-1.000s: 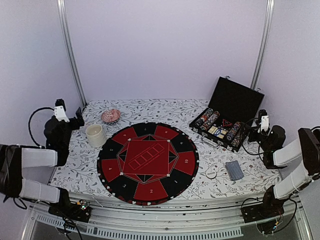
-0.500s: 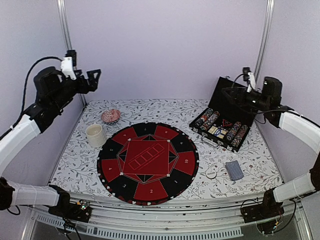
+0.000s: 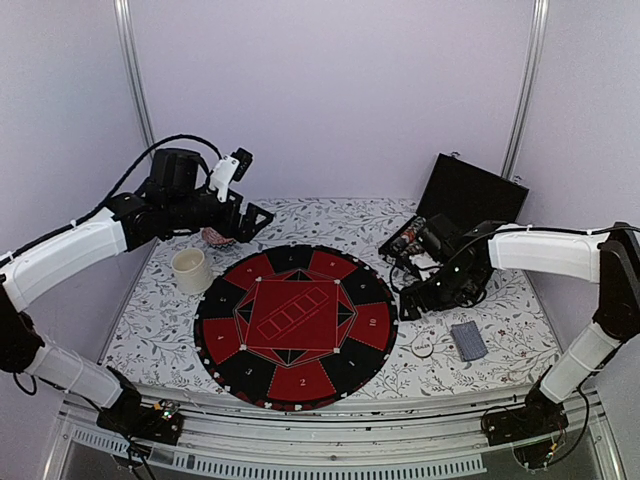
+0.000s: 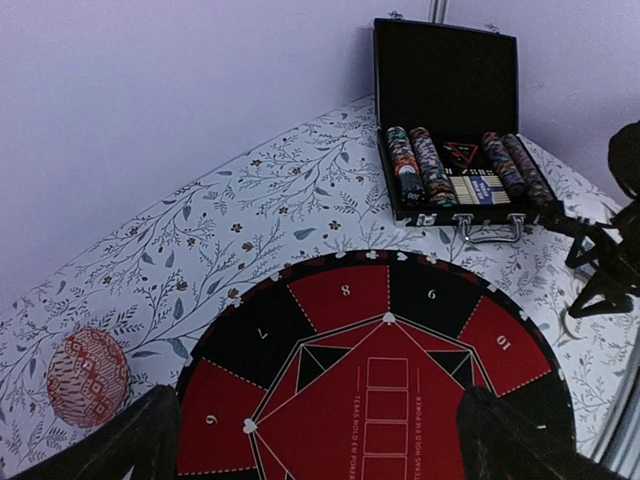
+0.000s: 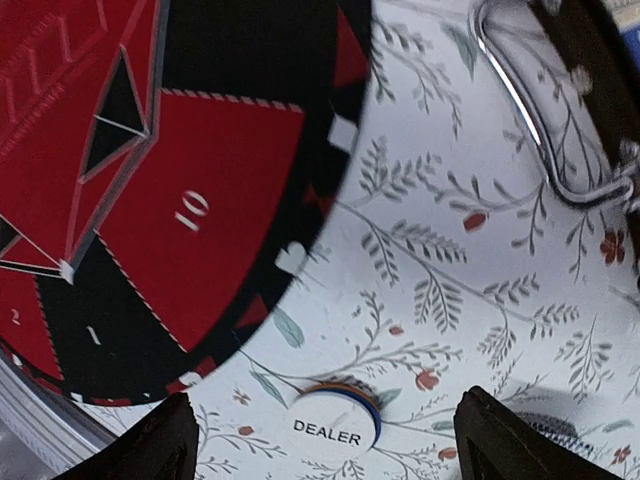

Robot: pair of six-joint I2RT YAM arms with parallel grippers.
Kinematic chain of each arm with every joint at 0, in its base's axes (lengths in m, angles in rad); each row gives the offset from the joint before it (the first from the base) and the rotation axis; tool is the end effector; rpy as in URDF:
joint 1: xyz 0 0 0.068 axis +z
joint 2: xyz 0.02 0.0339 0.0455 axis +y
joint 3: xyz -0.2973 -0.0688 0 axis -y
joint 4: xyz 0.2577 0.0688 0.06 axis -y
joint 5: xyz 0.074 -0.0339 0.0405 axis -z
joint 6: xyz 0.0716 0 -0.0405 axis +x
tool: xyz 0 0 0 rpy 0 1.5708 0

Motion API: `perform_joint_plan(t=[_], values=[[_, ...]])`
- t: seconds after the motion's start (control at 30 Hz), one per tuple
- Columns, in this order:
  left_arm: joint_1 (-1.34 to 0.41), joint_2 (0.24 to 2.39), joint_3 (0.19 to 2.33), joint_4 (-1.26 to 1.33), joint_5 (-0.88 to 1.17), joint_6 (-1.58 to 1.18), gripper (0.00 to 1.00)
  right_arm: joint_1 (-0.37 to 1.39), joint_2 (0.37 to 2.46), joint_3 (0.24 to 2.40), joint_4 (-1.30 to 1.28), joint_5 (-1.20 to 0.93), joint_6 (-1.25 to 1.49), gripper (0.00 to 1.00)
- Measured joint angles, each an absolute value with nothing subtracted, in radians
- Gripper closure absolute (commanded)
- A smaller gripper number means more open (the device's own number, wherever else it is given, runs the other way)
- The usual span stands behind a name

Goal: Distribute texas hold em gaming equipment

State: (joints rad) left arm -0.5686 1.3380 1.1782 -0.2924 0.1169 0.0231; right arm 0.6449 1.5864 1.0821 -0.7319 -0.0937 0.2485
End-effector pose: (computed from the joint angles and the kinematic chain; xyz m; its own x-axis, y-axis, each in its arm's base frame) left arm 0.2870 -0.1933 0.3576 -0.3537 0.2532 -0.9004 0.6315 0.7748 -0.0302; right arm 0.2573 0.2019 0.2015 -0.8849 -0.3592 -0.2966 -0.4182 0.8930 0.1664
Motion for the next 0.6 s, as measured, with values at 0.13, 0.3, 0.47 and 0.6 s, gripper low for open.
perform_joint_plan(t=[0.13,0.3,0.47,0.6], values=[[-0.569,1.353,1.178,-0.292,0.149,0.03,0.02,0.685,1.625,1.055,-0.804,-0.064,0.301,0.14],[-0.569,1.363,1.156,-0.277,0.172,0.036,0.02,0.727,1.667,1.047,-0.835,-0.038,0.352,0.2],[-0.569,1.382,1.144,-0.275,0.176,0.043,0.02,0.76,1.715,1.048,-0.845,-0.01,0.386,0.28],[-0.569,1.383,1.138,-0.274,0.176,0.052,0.02,0.778,1.731,1.049,-0.861,0.017,0.404,0.35]])
